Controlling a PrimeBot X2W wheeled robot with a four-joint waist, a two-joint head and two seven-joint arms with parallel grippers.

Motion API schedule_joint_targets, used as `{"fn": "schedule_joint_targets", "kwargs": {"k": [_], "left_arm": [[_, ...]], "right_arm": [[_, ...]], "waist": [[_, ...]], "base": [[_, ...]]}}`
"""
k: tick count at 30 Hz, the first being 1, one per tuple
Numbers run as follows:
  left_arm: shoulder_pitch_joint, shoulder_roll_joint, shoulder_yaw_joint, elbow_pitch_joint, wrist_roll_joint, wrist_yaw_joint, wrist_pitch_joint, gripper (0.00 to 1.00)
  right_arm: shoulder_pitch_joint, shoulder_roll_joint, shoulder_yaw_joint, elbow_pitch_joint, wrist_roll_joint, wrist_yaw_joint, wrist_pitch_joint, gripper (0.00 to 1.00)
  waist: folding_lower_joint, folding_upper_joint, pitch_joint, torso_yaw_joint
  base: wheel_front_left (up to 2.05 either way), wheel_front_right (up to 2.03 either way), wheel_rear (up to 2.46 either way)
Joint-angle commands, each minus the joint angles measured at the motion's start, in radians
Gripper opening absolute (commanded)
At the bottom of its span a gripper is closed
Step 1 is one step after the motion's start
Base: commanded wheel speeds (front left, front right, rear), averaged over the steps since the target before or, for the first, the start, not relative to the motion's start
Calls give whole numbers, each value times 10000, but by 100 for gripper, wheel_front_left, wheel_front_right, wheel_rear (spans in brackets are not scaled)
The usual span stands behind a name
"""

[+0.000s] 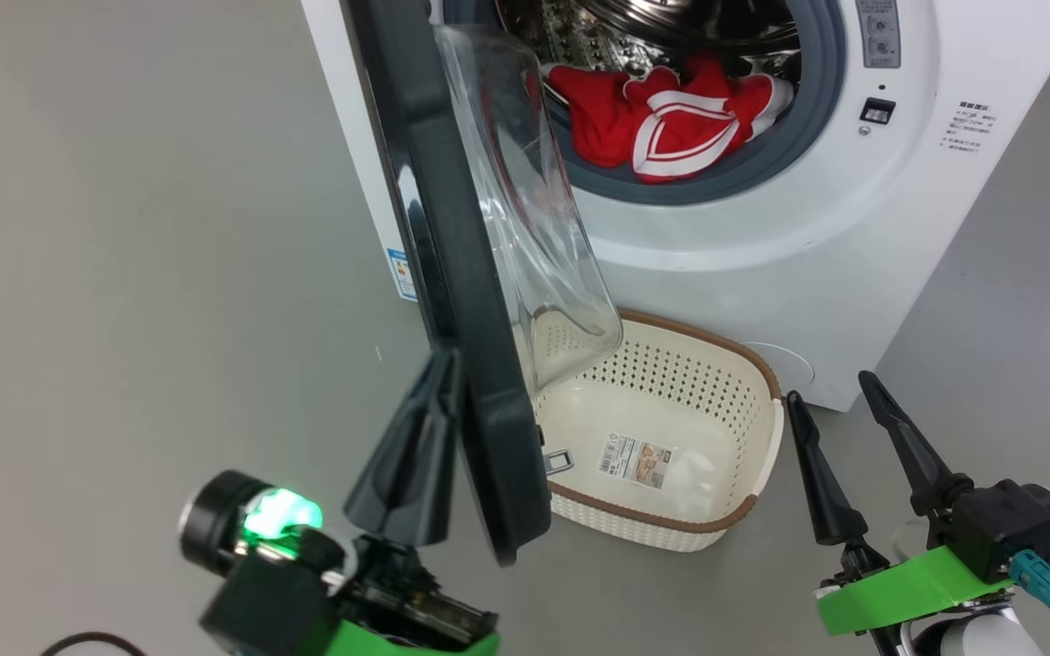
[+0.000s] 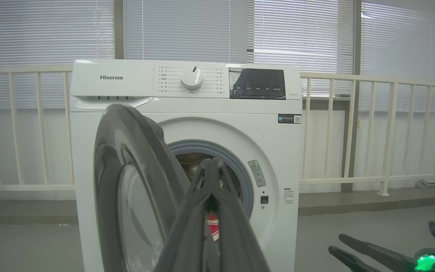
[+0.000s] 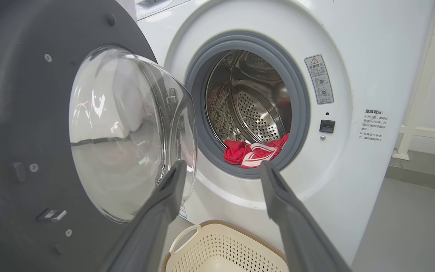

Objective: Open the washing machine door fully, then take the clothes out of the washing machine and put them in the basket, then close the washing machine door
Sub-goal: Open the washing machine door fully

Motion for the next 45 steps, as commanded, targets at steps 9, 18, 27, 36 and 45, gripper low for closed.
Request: {"fn": "schedule_joint_targets", "kwargs": {"k": [9, 18, 27, 36, 45], "left_arm": [[-648, 77, -1177, 469, 113, -215, 554, 0], [-582, 77, -1182, 1512, -184, 387, 1763, 0], [-478, 143, -777, 2025, -292, 928, 2052, 0], [-216, 246, -593, 2009, -331, 1297, 2177, 0], [-9, 273, -417, 1677, -447, 1604, 2257, 0]], "right_arm": [[-194, 24, 205, -267, 216, 60, -63, 100], [-299, 24, 320, -227, 308, 60, -64, 100], [-230, 24, 273, -244, 309, 60, -64, 100], [-135, 24, 326, -281, 302, 60, -64, 100], [-104, 24, 332, -279, 274, 60, -64, 100]], "waist": [[0, 0, 122, -247], [0, 0, 168, -553], [0, 0, 122, -542], [0, 0, 106, -177], [0, 0, 210, 337]], "base": [[0, 0, 0], [0, 0, 0], [0, 0, 0], [0, 0, 0], [0, 0, 0]]}}
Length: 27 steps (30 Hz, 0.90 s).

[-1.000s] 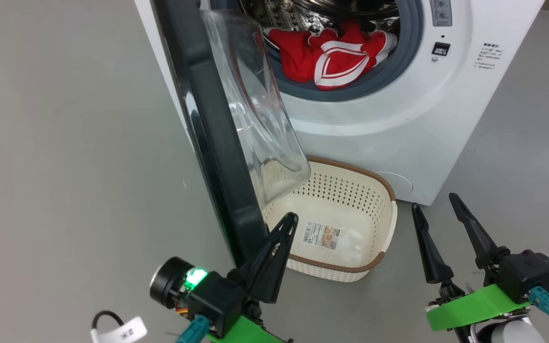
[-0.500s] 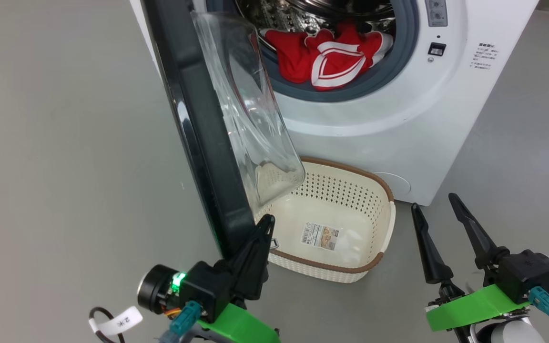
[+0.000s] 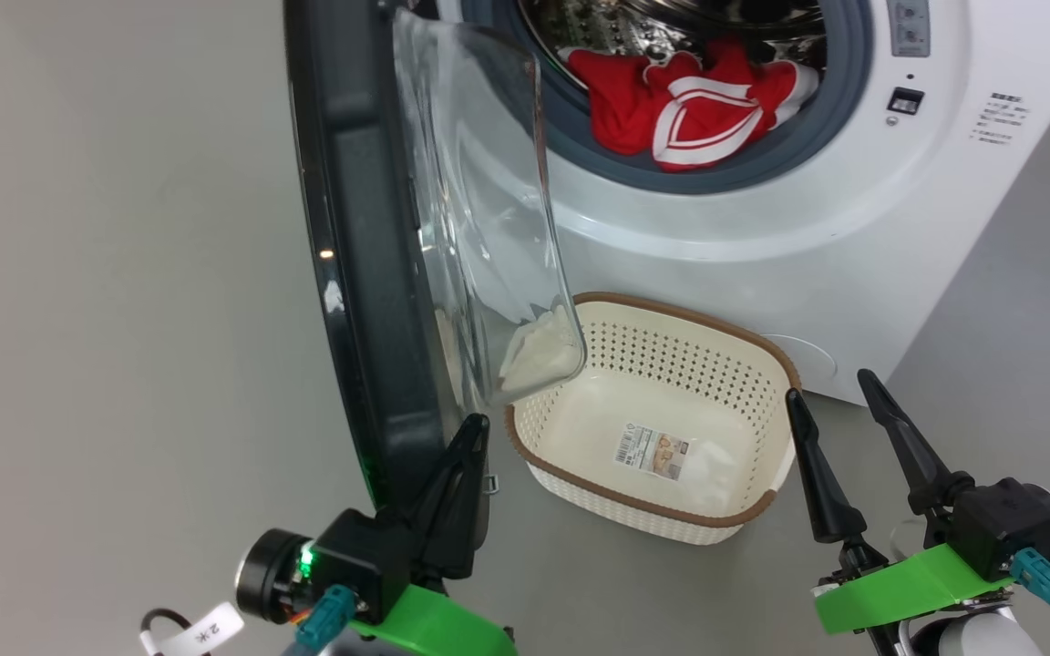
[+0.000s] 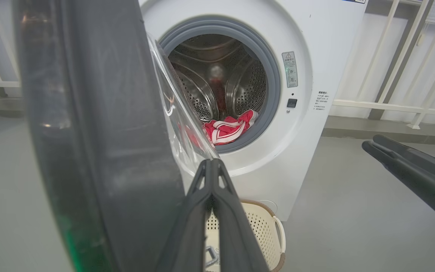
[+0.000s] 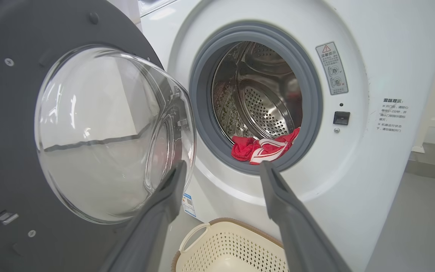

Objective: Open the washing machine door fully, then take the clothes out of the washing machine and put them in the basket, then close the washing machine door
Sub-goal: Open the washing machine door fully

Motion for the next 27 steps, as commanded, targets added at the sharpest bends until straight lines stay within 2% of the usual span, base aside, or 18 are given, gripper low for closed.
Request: {"fn": "schedule_joint_targets", "kwargs": {"k": [1, 16, 27], "left_arm": [[-56, 216, 524, -223, -80, 199, 61, 0], [415, 698, 1414, -371, -318, 783, -100, 0], [481, 956, 2130, -67, -435, 1094, -1007, 0]], "right_arm": [[-80, 22, 266, -272, 32, 60, -64, 100], [-57, 22, 295, -265, 26, 60, -64, 100], [-67, 22, 328, -270, -90, 60, -32, 100]], "waist": [[0, 0, 24, 164], [0, 0, 15, 754], [0, 0, 100, 850]], "base": [[0, 0, 0], [0, 0, 0], [0, 0, 0]]}}
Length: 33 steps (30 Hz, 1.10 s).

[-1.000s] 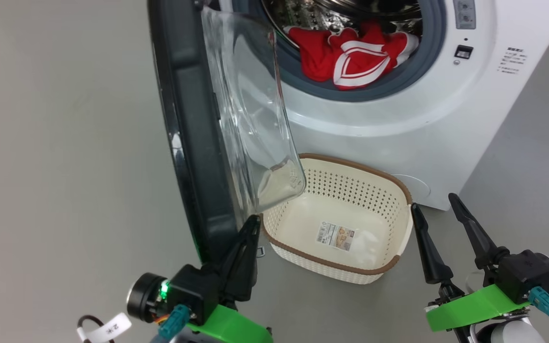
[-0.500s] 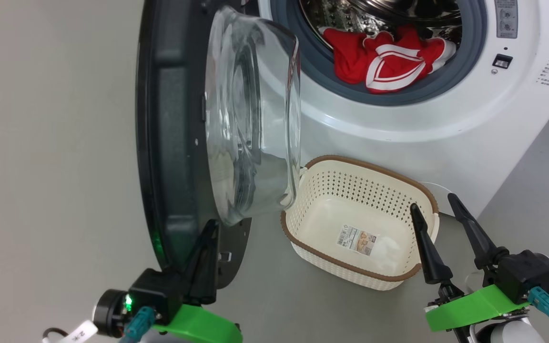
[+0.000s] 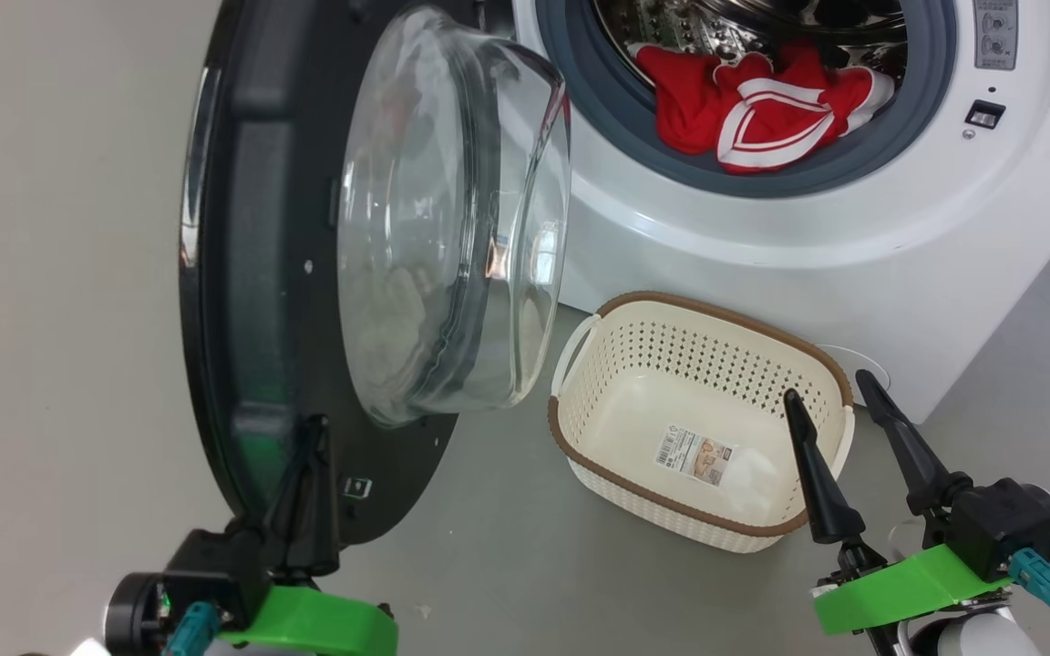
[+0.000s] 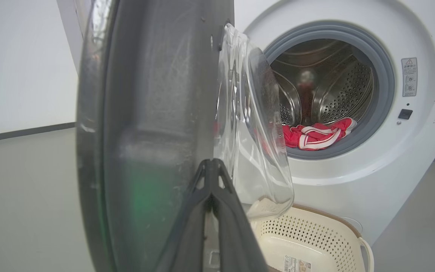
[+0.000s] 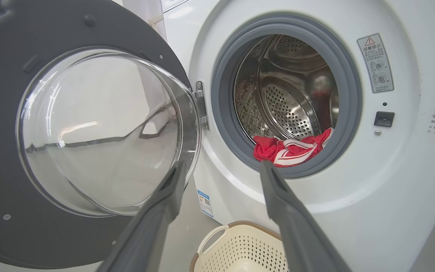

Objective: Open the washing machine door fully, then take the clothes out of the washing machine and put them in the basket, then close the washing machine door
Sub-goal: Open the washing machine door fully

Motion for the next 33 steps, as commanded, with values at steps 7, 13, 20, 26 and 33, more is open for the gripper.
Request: {"fn": "schedule_joint_targets", "kwargs": {"k": [7, 13, 20, 26, 33], "left_arm": [[-285, 359, 923, 246, -238, 274, -360, 0], [-439, 360, 1206, 569, -397, 430, -512, 0], [-657, 411, 1555, 1009, -660, 453, -743, 0], [-1002, 460, 1903, 1475, -1105, 220, -907, 0], [-1382, 593, 2251, 2114, -1487, -48, -1053, 0]], "right_arm": [[-59, 24, 351, -384, -100, 60, 103, 100], [-56, 24, 363, -554, -146, 60, 237, 100], [-21, 24, 342, -690, -245, 60, 364, 100], [-24, 24, 347, -770, -292, 60, 476, 100], [53, 24, 340, -871, -370, 60, 573, 100]], "waist": [[0, 0, 104, 23], [0, 0, 218, 11], [0, 0, 292, 23], [0, 0, 294, 14], [0, 0, 279, 15]], "base": [[0, 0, 0], [0, 0, 0], [0, 0, 0], [0, 0, 0], [0, 0, 0]]}}
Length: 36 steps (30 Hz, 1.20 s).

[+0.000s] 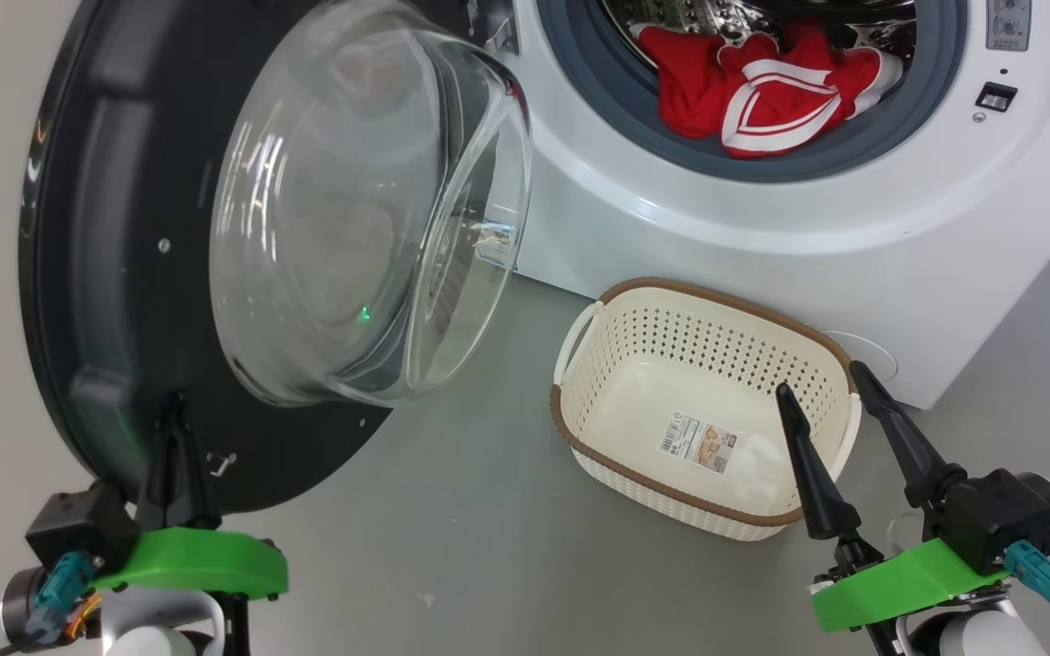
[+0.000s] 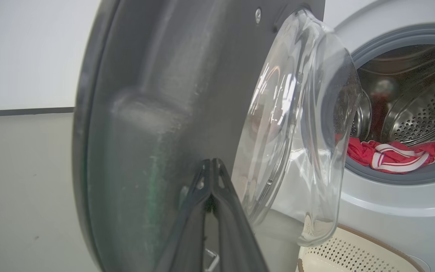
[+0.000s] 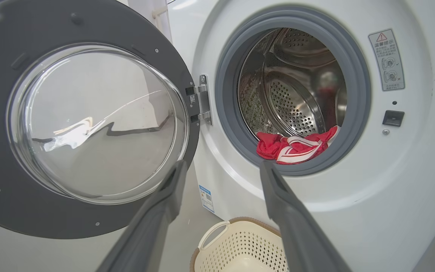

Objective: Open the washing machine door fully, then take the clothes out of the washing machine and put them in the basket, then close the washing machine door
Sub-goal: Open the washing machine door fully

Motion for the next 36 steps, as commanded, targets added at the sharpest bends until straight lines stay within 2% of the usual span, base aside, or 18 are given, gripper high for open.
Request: {"fn": "schedule_joint_targets", "kwargs": {"k": [1, 25, 31, 36], "left_arm": [[-414, 387, 538, -31, -70, 6, -123, 0], [-2252, 1162, 942, 2298, -213, -440, -310, 0], [-2651, 1194, 1074, 2855, -249, -480, -347, 0], [-3104, 1185, 1380, 3624, -472, -686, -372, 0]], "right_arm": [[42, 26, 297, -322, -90, 60, 39, 100], [45, 26, 318, -736, -380, 60, 491, 100], [17, 26, 306, -823, -435, 60, 594, 100], [-36, 26, 294, -915, -484, 60, 648, 100]], "waist": [[0, 0, -5, 4], [0, 0, 338, 47], [0, 0, 425, 35], [0, 0, 540, 18]], "base": [[0, 0, 0], [0, 0, 0], [0, 0, 0], [0, 0, 0]]}}
